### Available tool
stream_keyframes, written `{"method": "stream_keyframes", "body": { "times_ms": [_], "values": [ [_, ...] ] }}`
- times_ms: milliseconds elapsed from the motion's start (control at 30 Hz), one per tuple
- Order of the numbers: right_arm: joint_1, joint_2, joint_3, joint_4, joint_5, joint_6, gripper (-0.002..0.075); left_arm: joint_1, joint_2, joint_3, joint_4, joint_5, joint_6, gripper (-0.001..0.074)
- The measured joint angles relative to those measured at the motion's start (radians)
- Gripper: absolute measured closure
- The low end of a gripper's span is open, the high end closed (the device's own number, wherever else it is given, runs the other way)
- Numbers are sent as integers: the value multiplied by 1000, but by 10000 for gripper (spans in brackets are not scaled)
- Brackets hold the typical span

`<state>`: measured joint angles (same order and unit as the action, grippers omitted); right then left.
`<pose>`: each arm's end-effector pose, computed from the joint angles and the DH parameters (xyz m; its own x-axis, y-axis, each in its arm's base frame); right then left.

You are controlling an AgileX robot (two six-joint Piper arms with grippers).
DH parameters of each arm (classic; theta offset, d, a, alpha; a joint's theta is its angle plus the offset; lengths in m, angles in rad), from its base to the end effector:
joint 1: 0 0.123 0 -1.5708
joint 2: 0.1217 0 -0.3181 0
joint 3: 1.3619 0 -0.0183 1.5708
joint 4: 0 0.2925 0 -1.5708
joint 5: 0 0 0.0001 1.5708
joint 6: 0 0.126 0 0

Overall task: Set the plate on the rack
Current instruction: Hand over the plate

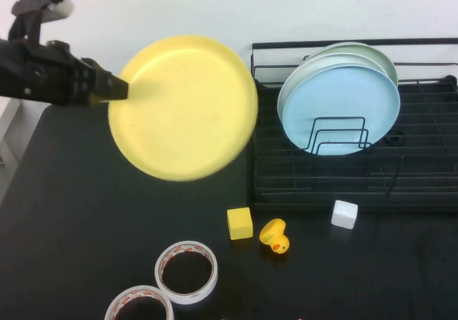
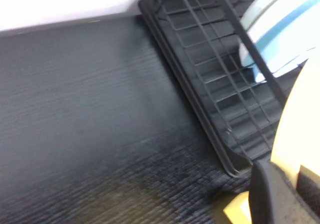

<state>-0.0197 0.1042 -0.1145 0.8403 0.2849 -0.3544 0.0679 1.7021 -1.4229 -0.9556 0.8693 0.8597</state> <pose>0.1024 0.0244 0.2291 -0.1700 0.4423 -0.8806 -0.1262 0.8765 0.4646 0.4437 -0.0487 0.3231 -0.6587 0.0487 -0.7509 0.4664 0.8095 -0.3567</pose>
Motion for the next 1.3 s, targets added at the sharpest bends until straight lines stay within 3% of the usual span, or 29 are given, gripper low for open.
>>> {"method": "stream_keyframes", "body": {
  "times_ms": [200,300,467,567,900,1300],
  "values": [
    [0,274,-180,0,46,-194,667,-143,-186,195,6,-166,39,734],
    [0,428,-292,4,91,-294,561,-235,-276,306,2,-304,53,734],
    [0,648,-473,18,218,-347,301,-406,-385,465,-51,-538,55,734],
    [0,761,-581,53,344,-405,221,-508,-416,547,-69,-657,56,734],
    [0,1015,-776,264,595,-772,191,-782,-430,618,-91,-899,57,734],
    [9,1130,-786,295,707,-959,191,-918,-430,618,-95,-946,95,734]
  ]
}}
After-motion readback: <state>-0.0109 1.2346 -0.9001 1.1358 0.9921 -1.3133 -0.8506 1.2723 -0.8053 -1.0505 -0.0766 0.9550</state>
